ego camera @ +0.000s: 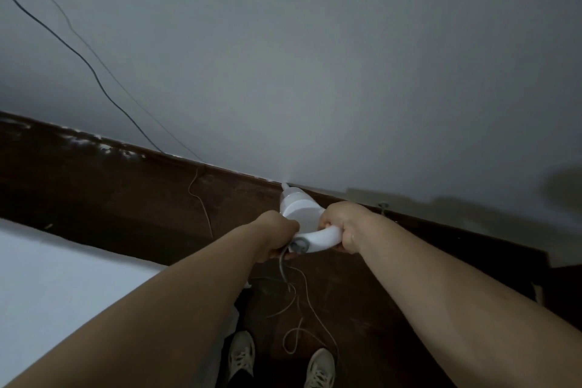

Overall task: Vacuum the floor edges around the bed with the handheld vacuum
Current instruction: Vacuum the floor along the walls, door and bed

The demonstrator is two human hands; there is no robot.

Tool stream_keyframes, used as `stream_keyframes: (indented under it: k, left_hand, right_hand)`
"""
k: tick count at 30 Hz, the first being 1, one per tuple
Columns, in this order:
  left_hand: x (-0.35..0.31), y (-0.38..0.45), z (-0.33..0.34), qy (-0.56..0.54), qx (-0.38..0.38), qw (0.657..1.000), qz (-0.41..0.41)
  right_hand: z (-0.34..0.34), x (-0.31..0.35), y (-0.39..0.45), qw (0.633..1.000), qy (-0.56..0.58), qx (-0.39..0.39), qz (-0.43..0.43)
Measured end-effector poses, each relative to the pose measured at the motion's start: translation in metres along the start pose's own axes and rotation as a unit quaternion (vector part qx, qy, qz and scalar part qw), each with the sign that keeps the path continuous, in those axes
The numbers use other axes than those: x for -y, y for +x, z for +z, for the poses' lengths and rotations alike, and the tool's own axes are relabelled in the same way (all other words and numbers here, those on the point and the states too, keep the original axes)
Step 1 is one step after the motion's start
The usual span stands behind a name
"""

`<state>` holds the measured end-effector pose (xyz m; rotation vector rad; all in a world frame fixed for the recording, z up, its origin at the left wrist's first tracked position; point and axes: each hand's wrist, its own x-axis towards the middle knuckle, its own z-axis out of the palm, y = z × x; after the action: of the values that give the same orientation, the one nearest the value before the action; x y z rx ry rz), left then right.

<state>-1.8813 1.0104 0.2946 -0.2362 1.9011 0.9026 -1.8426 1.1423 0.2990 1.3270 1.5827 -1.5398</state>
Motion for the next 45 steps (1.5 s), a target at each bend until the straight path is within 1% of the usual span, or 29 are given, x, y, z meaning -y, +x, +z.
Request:
stream_keyframes:
  k: [5,10,17,23,30,45]
  left_hand:
    - [-0.015,-0.008,0.041,-0.011,0.002,1.0,0.004]
    - [-0.022,-0.015,0.061,0.007,-0.023,1.0,0.012]
    - [-0.016,-0.014,0.06,-0.005,-0.05,0.999,0.0]
    - [-0.008,-0.011,0.051,-0.024,-0.056,0.998,-0.006]
    - [-0.001,-0.001,0.02,-0.052,-0.072,0.996,-0.009]
    - [0.021,0.045,-0.077,-0.094,-0.104,0.99,-0.032]
  right_hand:
    - [-0.041,-0.016,0.001,1.0,0.009,0.004,-0.002]
    - [-0.058,-0.023,0.0,1.0,0.0,0.01,-0.004]
    - [-0.051,-0.018,0.004,0.999,-0.043,0.013,-0.024]
    - [-0.042,-0.014,0.008,0.998,-0.06,0.011,-0.027]
    - [-0.01,0.006,0.018,0.998,-0.048,0.018,-0.032]
    - [0.08,0.068,0.052,0.994,-0.083,0.054,-0.039]
